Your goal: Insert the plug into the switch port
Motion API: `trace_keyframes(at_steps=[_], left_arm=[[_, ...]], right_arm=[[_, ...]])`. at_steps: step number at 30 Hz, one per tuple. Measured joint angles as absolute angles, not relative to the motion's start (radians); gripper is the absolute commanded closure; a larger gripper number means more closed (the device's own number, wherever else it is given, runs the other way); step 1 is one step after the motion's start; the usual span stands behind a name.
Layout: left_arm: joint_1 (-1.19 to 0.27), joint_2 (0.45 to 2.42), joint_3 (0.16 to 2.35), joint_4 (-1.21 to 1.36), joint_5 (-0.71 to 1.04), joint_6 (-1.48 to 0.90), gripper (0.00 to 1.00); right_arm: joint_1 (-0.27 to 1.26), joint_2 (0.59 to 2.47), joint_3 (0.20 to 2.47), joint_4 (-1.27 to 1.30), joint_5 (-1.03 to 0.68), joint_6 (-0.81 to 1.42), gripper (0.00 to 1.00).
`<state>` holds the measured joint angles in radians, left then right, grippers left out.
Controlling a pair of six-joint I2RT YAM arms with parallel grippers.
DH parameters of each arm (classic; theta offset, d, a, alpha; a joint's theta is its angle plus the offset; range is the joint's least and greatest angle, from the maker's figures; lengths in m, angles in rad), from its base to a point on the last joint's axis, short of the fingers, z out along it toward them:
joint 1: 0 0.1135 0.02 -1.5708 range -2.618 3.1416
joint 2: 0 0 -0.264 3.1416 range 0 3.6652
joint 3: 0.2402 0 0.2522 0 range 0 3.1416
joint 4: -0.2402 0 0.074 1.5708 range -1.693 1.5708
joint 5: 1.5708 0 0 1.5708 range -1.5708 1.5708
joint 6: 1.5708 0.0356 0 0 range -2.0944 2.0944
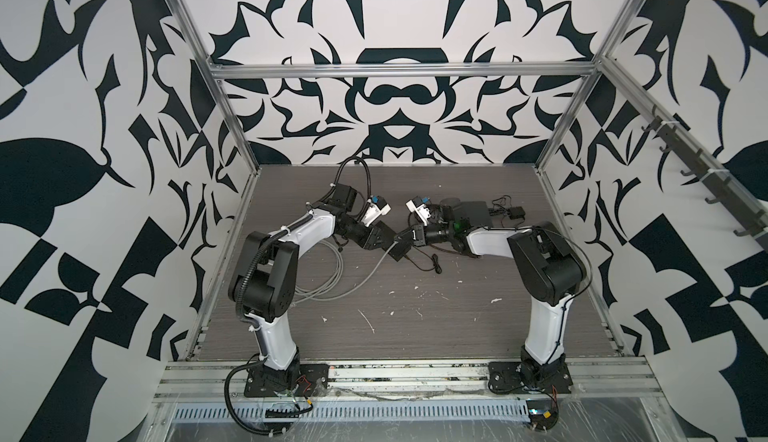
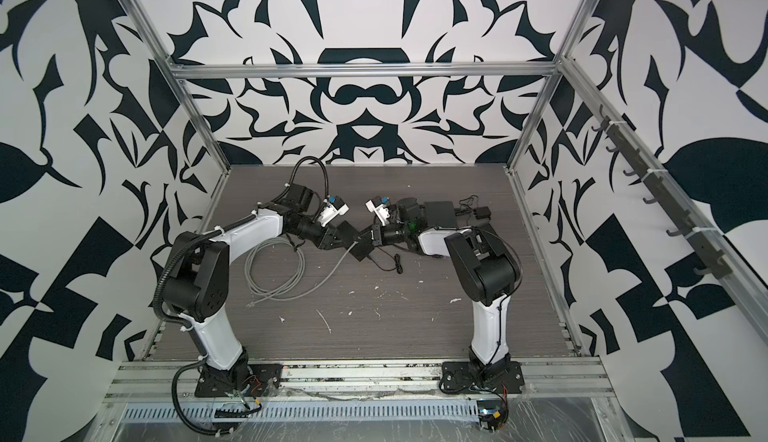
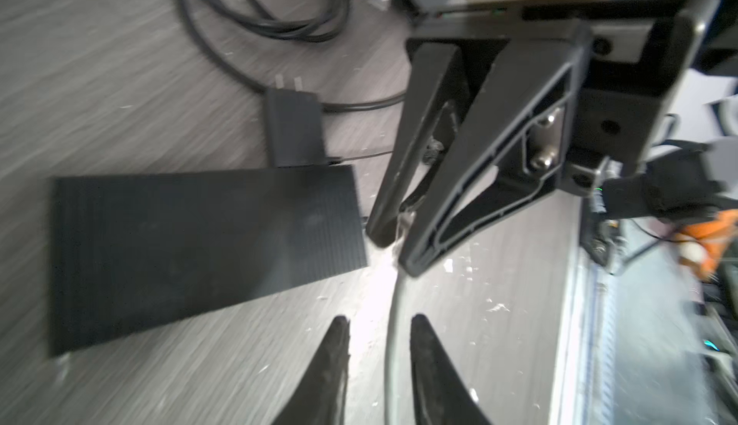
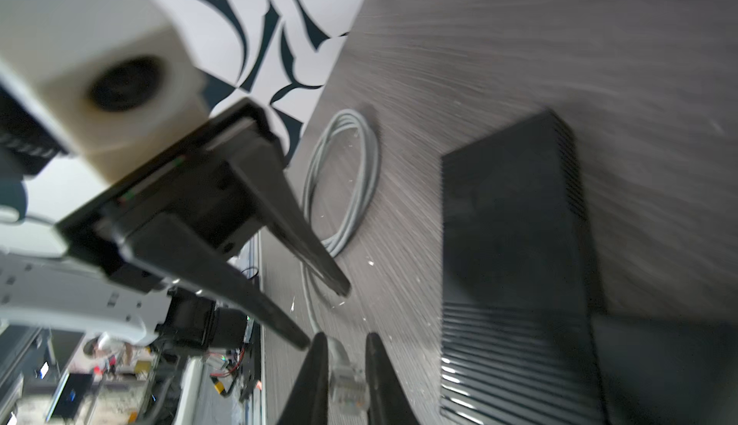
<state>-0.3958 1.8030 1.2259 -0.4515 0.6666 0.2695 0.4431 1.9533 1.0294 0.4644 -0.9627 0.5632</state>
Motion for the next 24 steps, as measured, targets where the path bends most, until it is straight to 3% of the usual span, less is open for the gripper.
trace_keyframes(at_steps=[9, 17, 24], left_arm=[[-0.533, 1.687, 1.052, -0.292, 0.412, 0.244, 0.62], [-0.6, 1.699, 1.01, -0.15, 0.271, 0.233, 0.6], [-0.609, 1.752, 1.015, -0.084, 0.209, 0.227, 0.7]], right_arm=[[0.443, 1.952, 0.988, 0.466, -0.809, 0.756, 0.83], [0.443, 1.897, 0.973, 0.415, -0.754, 0.801, 0.82], [0.443, 1.885, 0.971, 0.413, -0.749, 0.814, 0.81]])
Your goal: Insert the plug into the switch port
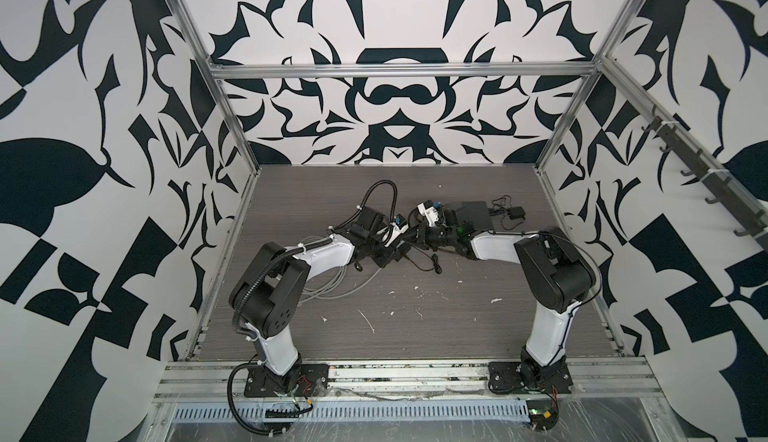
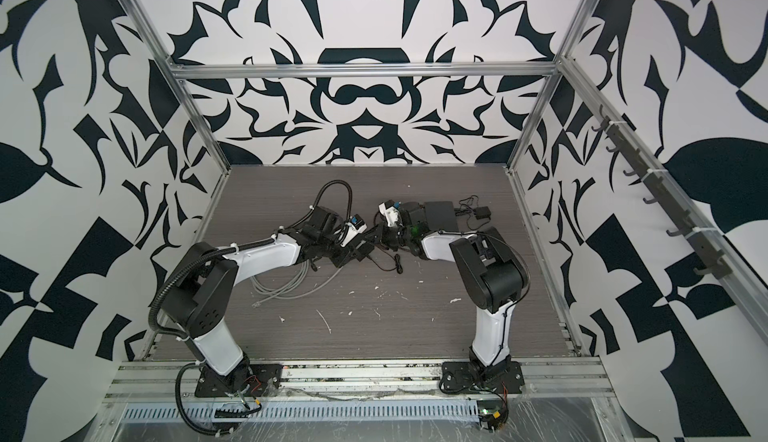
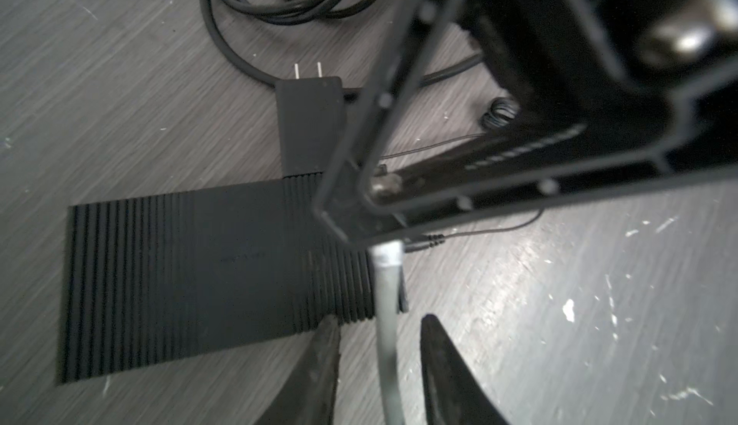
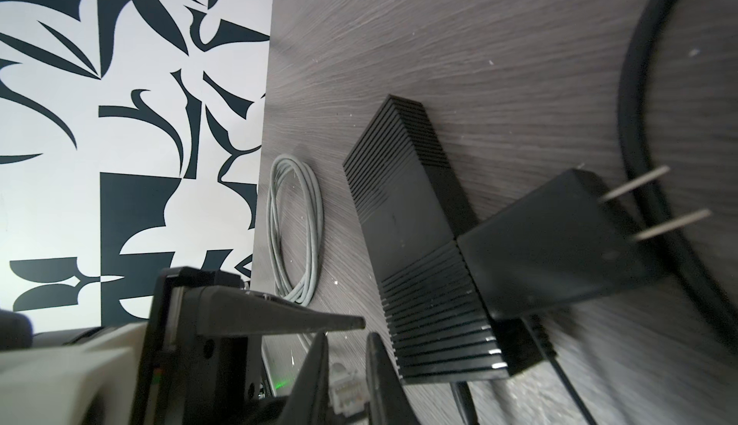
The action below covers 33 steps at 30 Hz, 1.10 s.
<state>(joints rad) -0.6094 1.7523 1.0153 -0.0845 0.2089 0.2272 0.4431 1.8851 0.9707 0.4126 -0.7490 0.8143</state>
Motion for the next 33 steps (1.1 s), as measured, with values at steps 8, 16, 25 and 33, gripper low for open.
trace_keyframes(at_steps=[8, 16, 25, 33], left_arm=[[-0.612, 1.777, 1.032, -0.041, 0.213, 0.216, 0.93], [-0.591, 1.774, 1.026, -0.034, 0.325, 0.217, 1.0], [-0.543, 1.756, 1.02, -0.057, 0.496, 0.221, 1.0], [-0.519, 1.737, 1.02, -0.097, 0.648, 0.232, 1.0]], right_arm=[[0.443, 1.885, 0.97, 0.413, -0.743, 0.815, 0.8], [0.429, 1.874, 0.961, 0.397, -0.751, 0.789, 0.61], [0.393, 1.731, 0.958, 0.278, -0.801, 0.581, 0.58], [0.385, 1.693, 0.948, 0.146, -0.969, 0.192, 0.58]])
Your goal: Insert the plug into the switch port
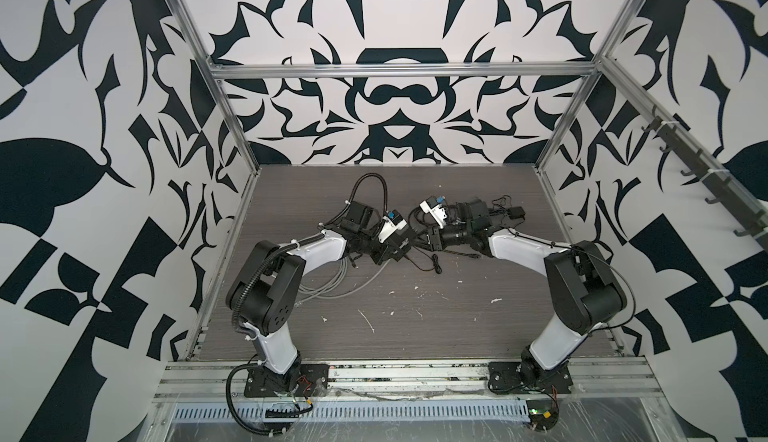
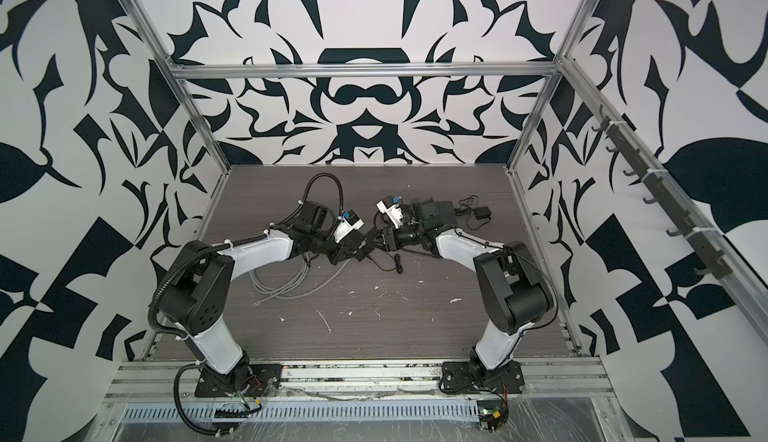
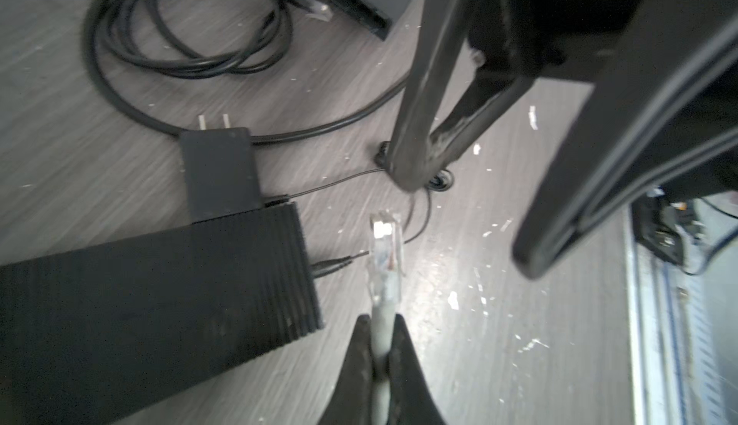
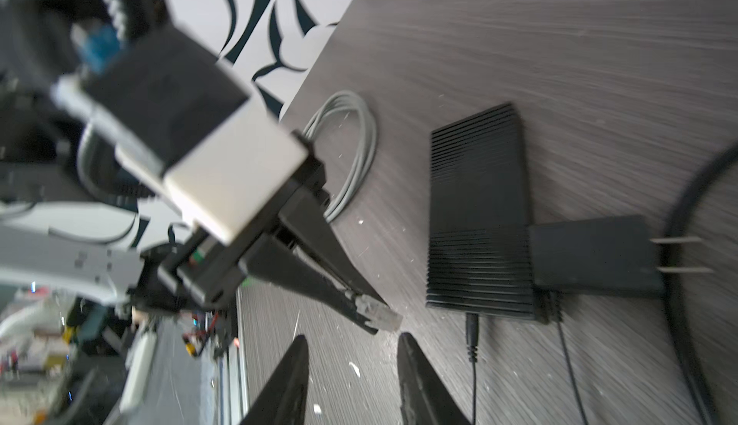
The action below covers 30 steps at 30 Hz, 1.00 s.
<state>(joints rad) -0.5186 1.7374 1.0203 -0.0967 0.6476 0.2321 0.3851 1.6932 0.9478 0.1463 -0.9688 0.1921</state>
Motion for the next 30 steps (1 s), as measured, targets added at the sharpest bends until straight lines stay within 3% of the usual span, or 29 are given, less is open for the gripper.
trace_keyframes(at_steps=[8, 18, 30], left_arm=[[-0.504, 1.71, 1.02, -0.109, 0.748, 0.238, 1.0], [-0.504, 1.705, 1.02, -0.136, 0.787, 0.244, 1.0], [-0.5, 1.689, 1.018, -0.139, 0.799, 0.243, 1.0]], right_arm=[[0.374, 1.699, 0.894, 0.198, -1.1, 0.075, 0.57], [0.355, 1.708, 0.9, 0.26, -1.138, 0.036, 0.56], [0.354, 1.822, 0.923, 0.512, -1.194, 0.191, 0.55]])
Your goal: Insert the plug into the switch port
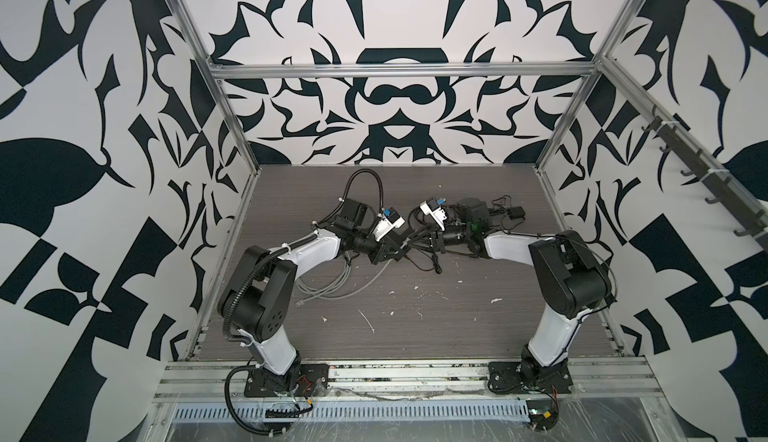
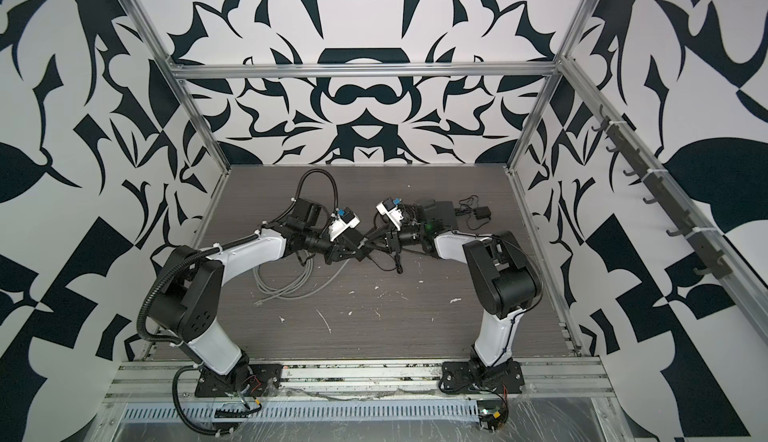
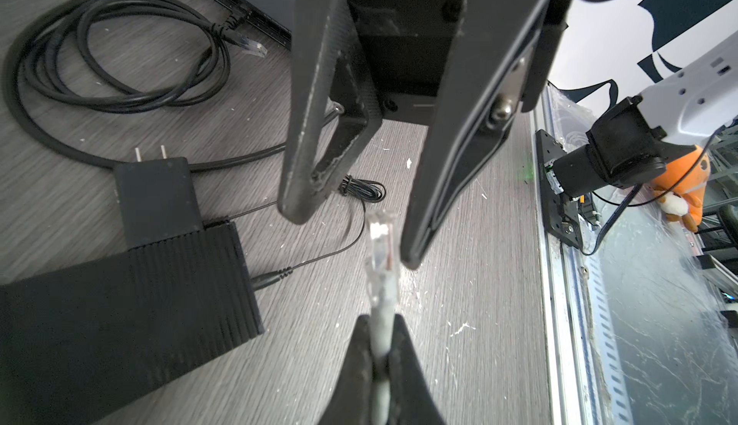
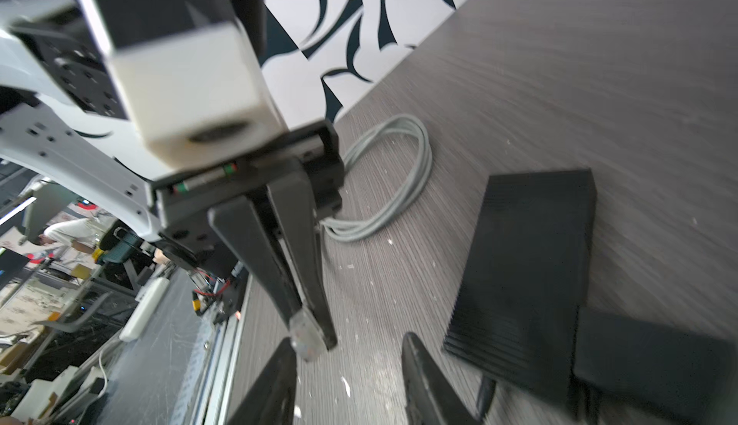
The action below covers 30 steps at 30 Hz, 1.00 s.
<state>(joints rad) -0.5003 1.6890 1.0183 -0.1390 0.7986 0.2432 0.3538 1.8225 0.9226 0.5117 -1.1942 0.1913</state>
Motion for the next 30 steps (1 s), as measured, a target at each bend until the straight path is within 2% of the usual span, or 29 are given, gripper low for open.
trace_keyframes(at_steps=[10, 20, 25, 30], left_arm=[[-0.5, 1.686, 1.018, -0.143, 0.808, 0.244, 1.0], [-0.495, 1.682, 1.008, -0.142, 0.809, 0.243, 1.0], [-0.49, 1.681, 1.007, -0.136, 0.809, 0.239, 1.0], [-0.489, 1.66, 0.998, -0.131, 0.81, 0.234, 1.0]], right_arm=[[0.354, 1.933, 0.907, 1.009, -1.232, 0.545, 0.59], [0.353, 1.967, 0.873, 1.252, -1.246, 0.739, 0.56], [0.353, 1.897, 0.847, 1.184, -1.236, 0.704, 0.58], [0.376, 1.703, 0.851, 0.72, -1.13, 0.383, 0.55]])
